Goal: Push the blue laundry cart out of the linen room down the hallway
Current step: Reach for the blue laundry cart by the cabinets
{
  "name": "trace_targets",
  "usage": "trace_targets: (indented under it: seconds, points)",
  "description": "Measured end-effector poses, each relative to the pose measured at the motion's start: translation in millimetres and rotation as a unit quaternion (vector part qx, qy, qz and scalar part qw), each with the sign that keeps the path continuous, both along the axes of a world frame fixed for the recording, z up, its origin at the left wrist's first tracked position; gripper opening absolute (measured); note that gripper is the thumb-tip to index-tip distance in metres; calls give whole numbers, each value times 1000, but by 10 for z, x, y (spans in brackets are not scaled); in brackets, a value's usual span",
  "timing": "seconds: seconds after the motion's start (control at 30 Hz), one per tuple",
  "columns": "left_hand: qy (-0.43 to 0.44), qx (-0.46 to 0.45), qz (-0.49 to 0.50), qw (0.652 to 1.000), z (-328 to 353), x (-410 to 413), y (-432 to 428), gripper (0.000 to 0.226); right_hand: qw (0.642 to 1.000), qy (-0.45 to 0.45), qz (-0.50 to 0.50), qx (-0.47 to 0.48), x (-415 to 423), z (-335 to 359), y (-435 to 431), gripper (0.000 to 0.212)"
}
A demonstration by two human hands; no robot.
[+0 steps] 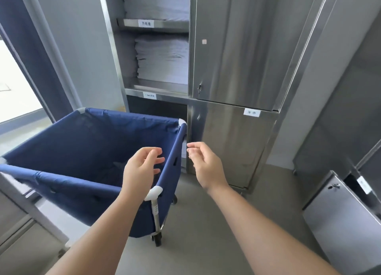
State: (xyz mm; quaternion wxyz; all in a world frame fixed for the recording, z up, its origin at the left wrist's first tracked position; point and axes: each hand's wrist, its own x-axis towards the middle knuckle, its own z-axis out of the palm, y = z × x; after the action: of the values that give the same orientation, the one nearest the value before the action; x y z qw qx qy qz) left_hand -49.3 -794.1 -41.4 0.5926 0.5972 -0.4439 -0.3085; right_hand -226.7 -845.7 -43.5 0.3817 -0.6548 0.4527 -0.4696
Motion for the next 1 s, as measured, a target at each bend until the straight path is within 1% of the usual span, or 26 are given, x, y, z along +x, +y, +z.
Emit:
trace_targets:
  seconds: [0.07, 0.13, 0.2, 0.23, 0.33, 0.4, 0.5, 0.6, 0.77, 0.87, 1.0]
  points:
    - [-21, 12, -5, 1000, -50, 40, -273, 22, 999, 24, 11, -27, -3, 7, -308, 17]
    - [-83, 35, -9, 996, -90, 103, -492, 21, 993, 81, 26, -82, -37, -12, -605, 19]
    - [-153, 56, 2, 987, -105, 173, -685, 21, 977, 148, 46, -143, -45, -13, -894, 19]
    - [-169, 62, 12, 984, -110, 203, -789, 20, 975, 155, 49, -154, -28, -6, -1052, 17]
    - [-156, 75, 29, 984, -116, 249, -1081, 16, 982, 117, 46, -138, 73, 37, -1505, 15]
    - [-149, 83, 49, 984, -136, 256, -1279, 15, 983, 113, 54, -131, 135, 32, -1795, 15]
    - [-158, 92, 85, 979, -192, 210, -1570, 21, 983, 122, 75, -114, 173, -40, -2210, 9]
    - [-133, 86, 116, 980, -255, 84, -1871, 17, 982, 111, 116, -101, 170, -107, -2612, 10]
    - [-143, 96, 201, 964, -382, -262, -2285, 14, 962, 112, 222, -110, 72, -209, -3273, 13]
    - [-136, 114, 251, 952, -439, -385, -2457, 13, 945, 134, 274, -117, 89, -259, -3627, 14]
    - [-154, 150, 298, 930, -533, -431, -2562, 12, 923, 156, 328, -130, 235, -348, -3911, 15]
